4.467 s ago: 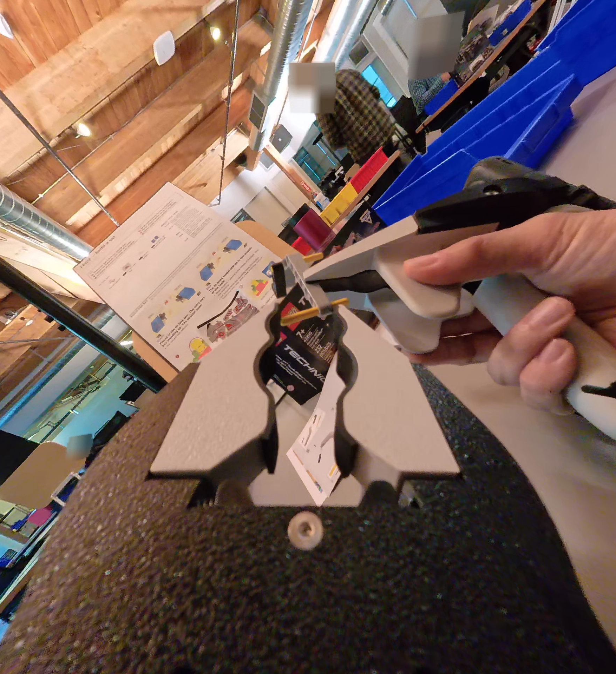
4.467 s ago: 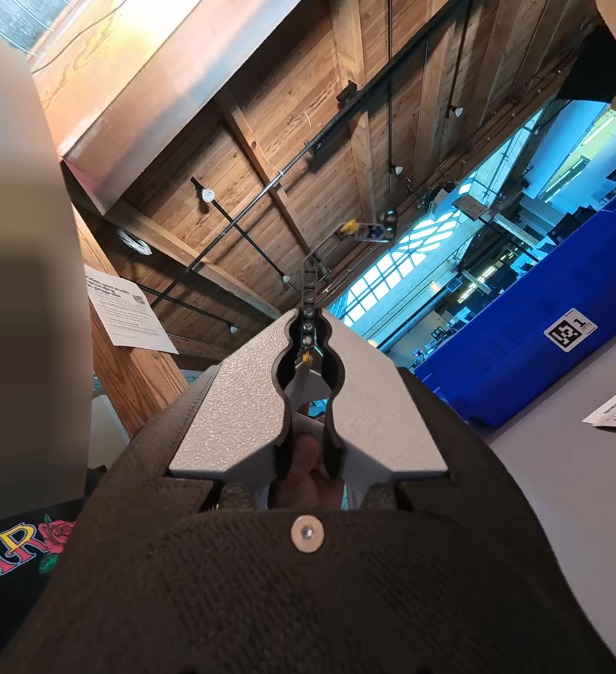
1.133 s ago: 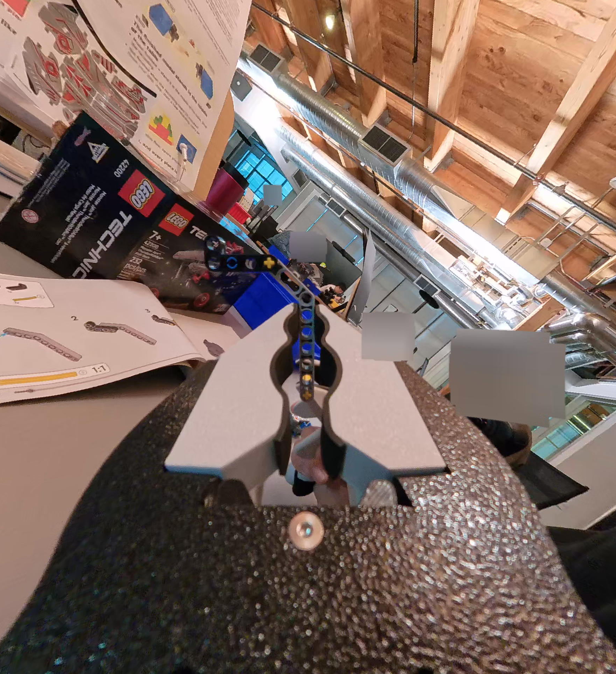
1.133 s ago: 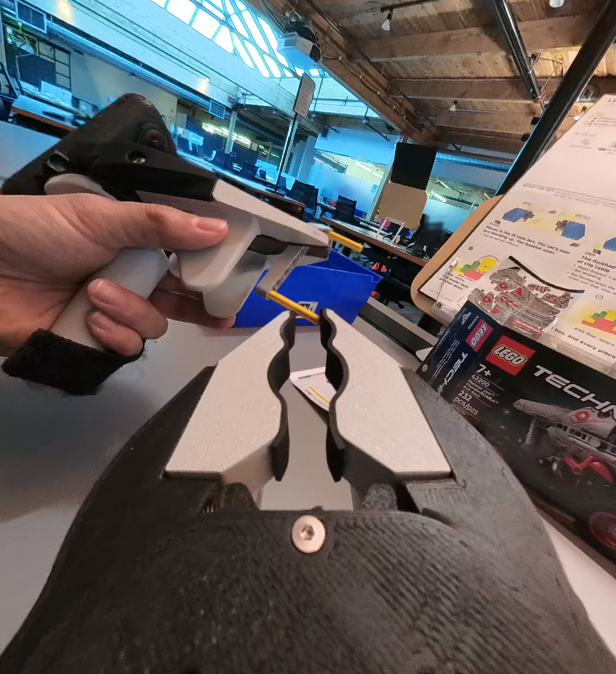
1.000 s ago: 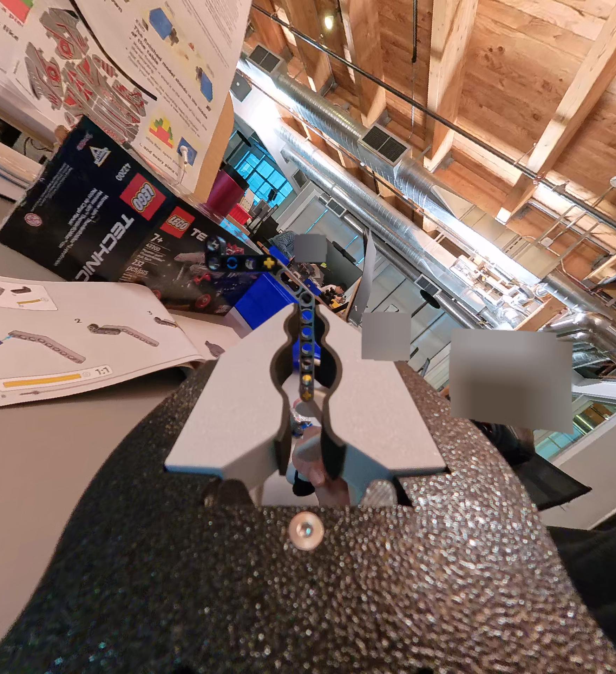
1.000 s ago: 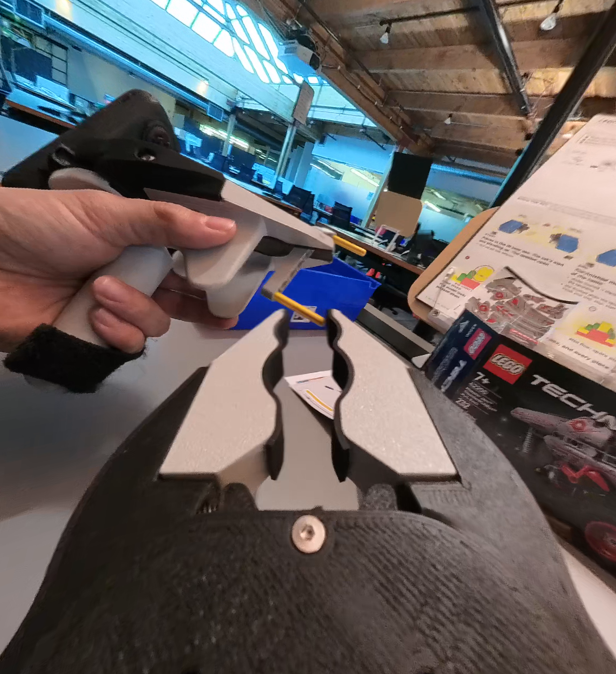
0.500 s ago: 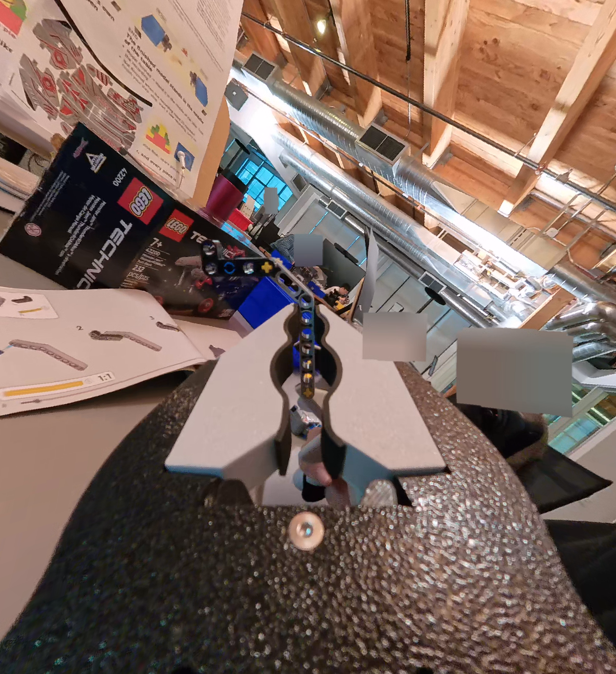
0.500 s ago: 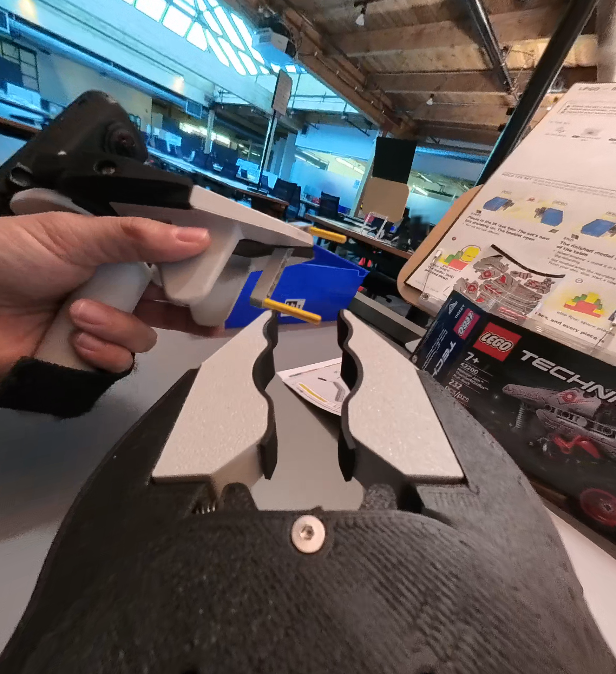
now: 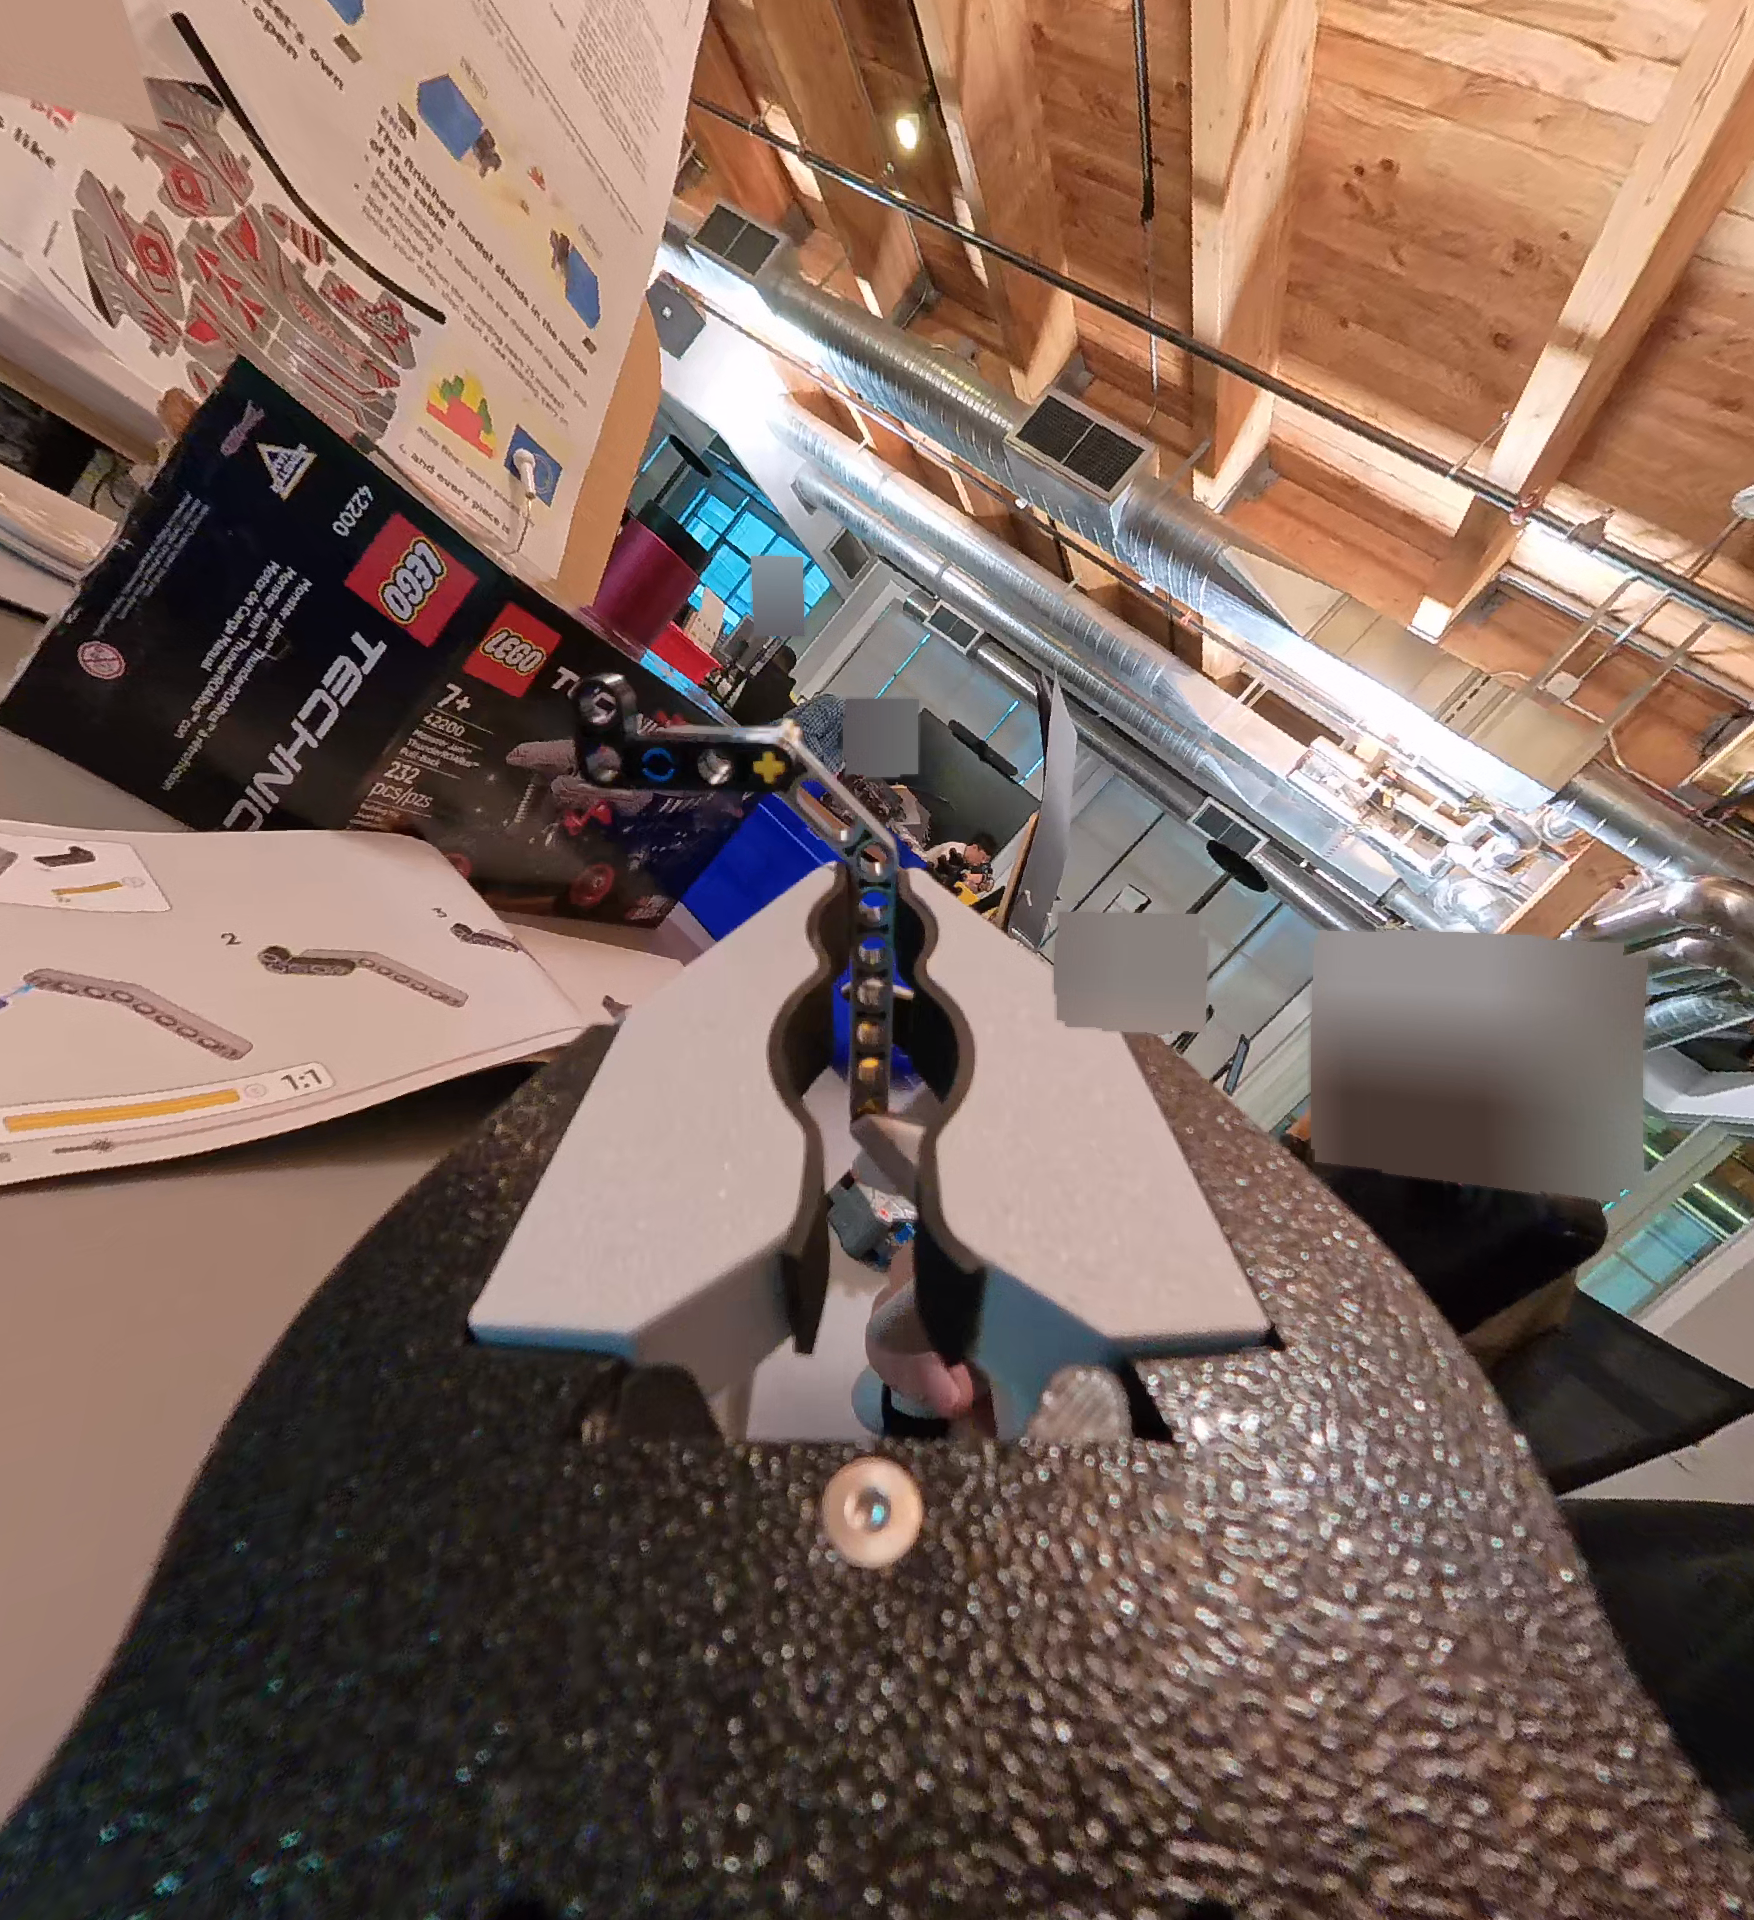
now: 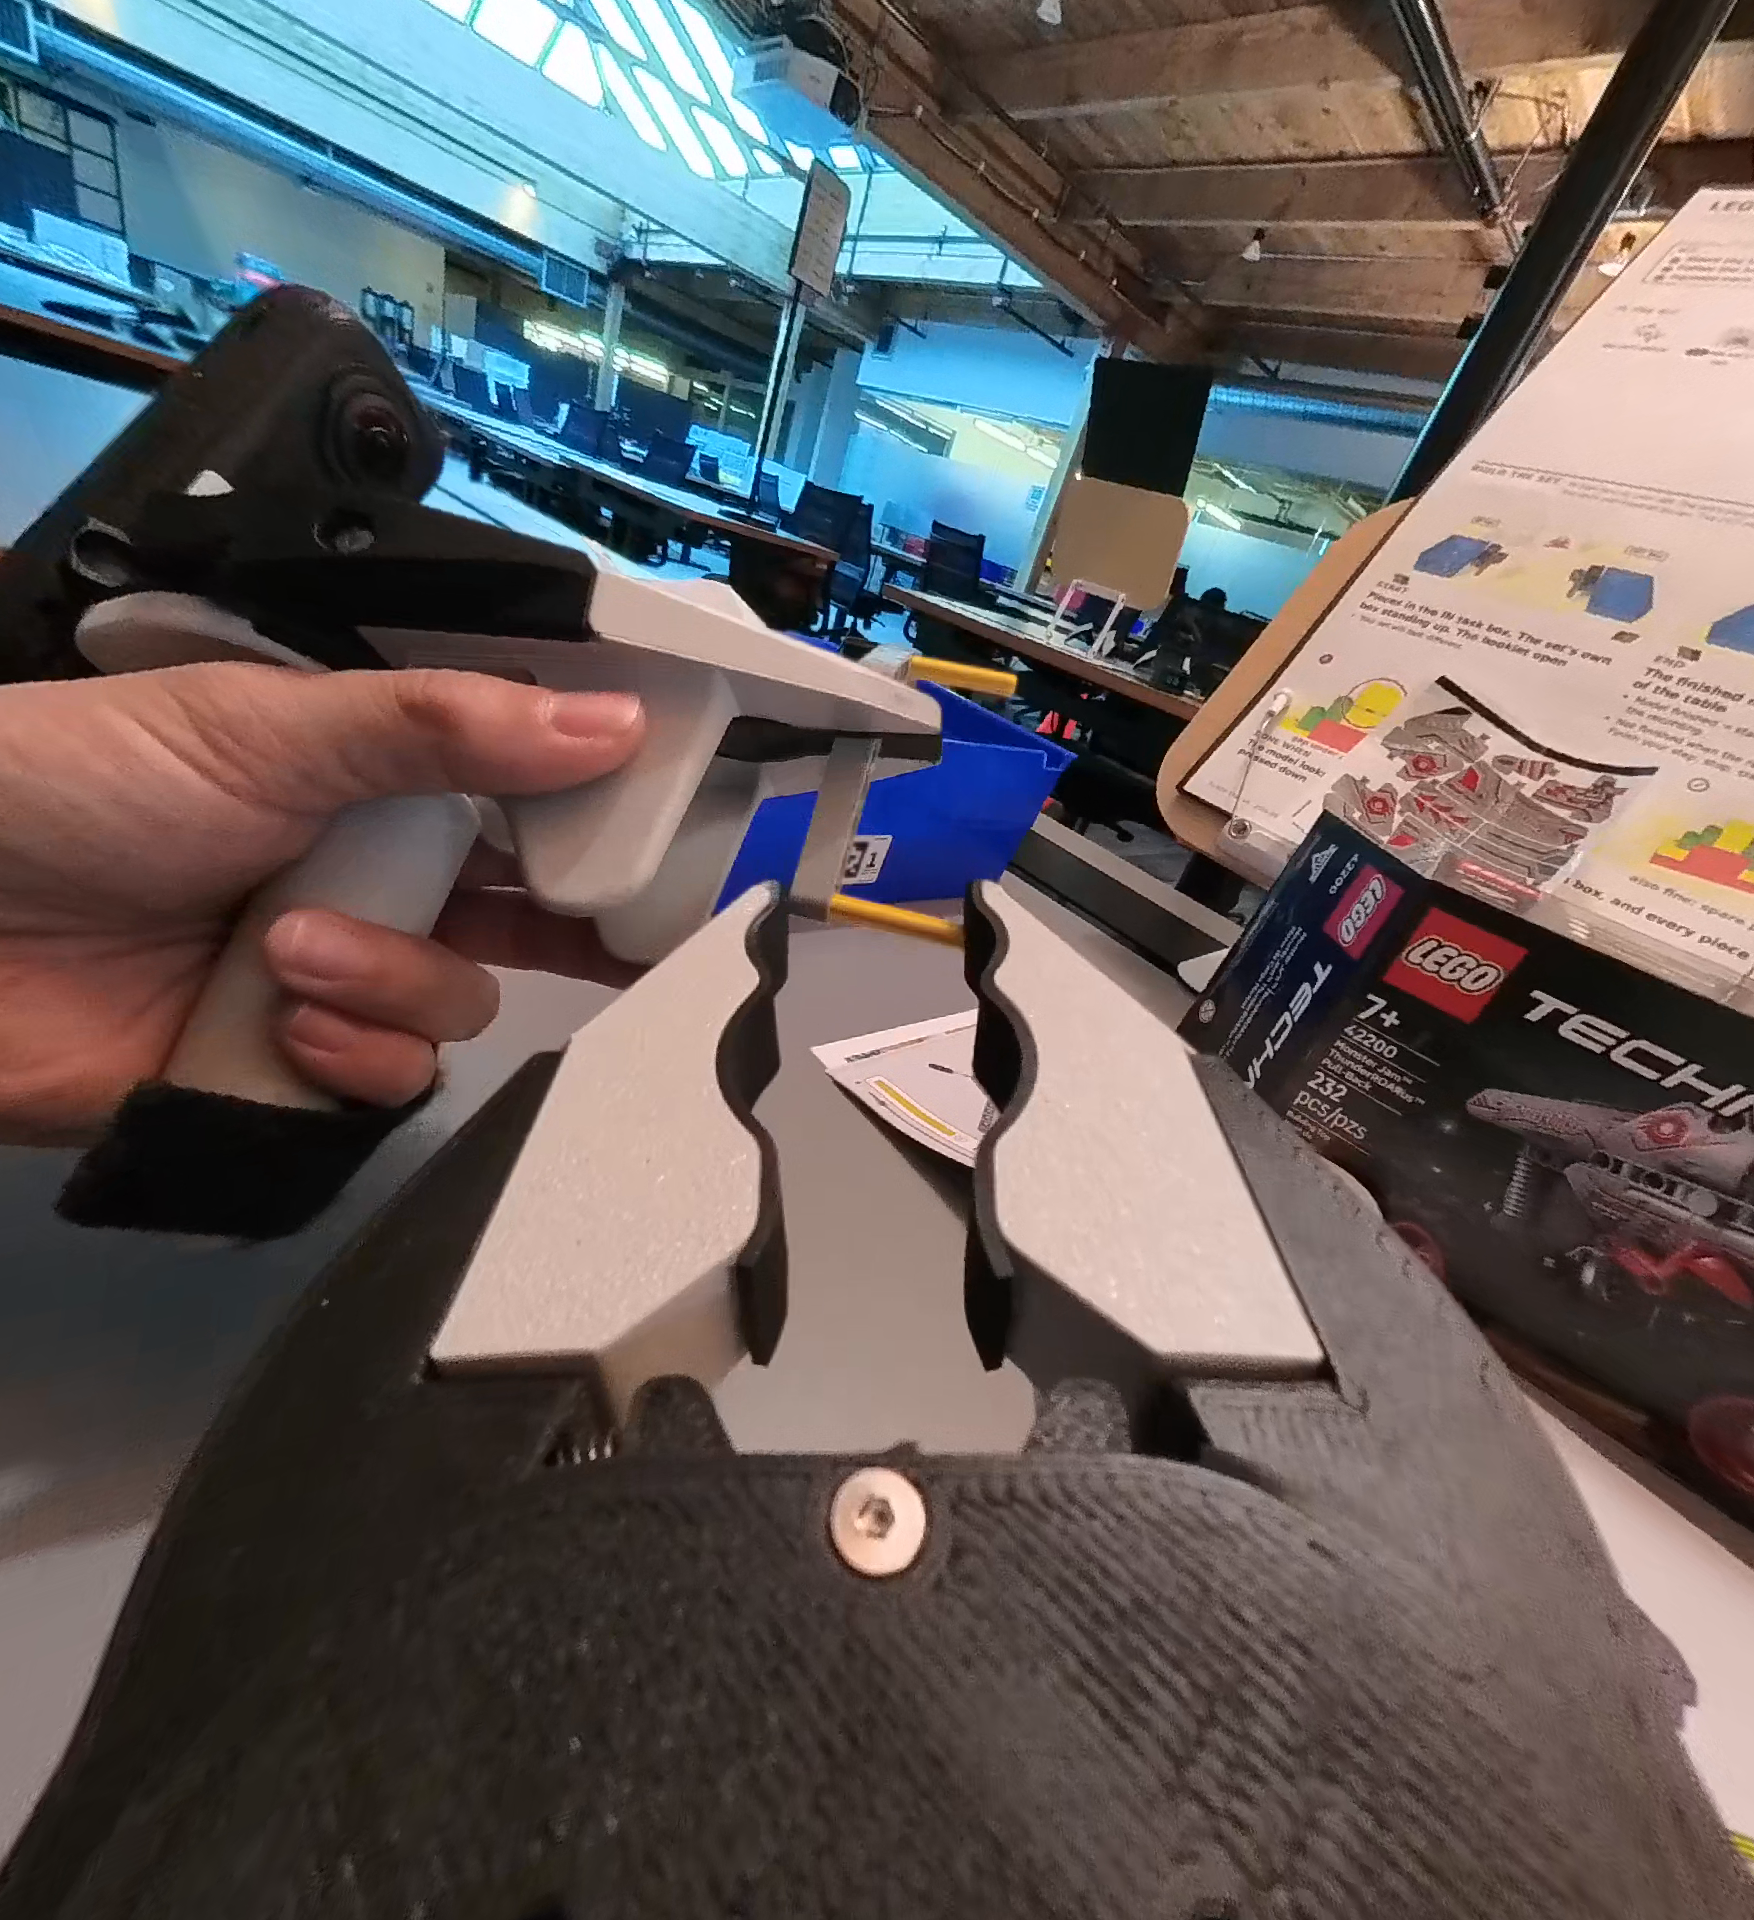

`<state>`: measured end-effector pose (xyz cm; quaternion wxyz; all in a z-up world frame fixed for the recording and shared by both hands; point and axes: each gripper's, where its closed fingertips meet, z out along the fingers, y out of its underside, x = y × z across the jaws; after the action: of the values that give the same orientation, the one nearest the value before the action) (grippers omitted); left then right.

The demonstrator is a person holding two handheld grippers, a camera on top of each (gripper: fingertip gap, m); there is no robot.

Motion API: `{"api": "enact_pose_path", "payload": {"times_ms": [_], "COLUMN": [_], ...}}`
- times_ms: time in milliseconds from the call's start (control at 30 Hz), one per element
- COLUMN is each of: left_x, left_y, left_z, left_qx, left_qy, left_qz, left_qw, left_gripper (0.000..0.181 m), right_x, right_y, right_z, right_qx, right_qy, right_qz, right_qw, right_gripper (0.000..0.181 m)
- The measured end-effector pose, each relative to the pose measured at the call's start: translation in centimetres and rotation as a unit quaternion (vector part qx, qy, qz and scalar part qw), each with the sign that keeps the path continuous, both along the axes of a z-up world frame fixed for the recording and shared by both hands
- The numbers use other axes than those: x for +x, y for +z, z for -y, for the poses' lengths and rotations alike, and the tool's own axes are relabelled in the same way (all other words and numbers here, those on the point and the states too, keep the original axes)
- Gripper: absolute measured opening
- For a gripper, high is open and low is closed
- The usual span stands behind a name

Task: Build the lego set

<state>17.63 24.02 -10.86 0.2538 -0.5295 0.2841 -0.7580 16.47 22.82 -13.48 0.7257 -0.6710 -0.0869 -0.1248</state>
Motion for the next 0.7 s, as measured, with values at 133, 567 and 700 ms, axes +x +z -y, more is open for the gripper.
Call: {"api": "enact_pose_path", "payload": {"times_ms": [133,567,700], "left_x": [-0.1,-0.1,0.1], "left_y": [-0.1,-0.1,-0.4], "left_z": [-0.1,0.8,0.8], "left_qx": [-0.003,0.000,-0.021], "left_qy": [0.001,-0.022,-0.039], "left_qz": [0.003,-0.001,-0.012], "left_qw": [1.000,1.000,0.999], "left_gripper": [0.004,0.004,0.004], "right_x": [0.0,0.7,1.0], "right_y": [0.0,0.5,0.8], "right_z": [0.0,0.4,0.6], "right_qx": [0.001,0.015,0.022], "right_qy": [0.000,-0.007,-0.012], "right_qz": [0.001,0.006,0.028], "right_qw": [1.000,1.000,0.999], "right_gripper": [0.031,0.031,0.029]}}
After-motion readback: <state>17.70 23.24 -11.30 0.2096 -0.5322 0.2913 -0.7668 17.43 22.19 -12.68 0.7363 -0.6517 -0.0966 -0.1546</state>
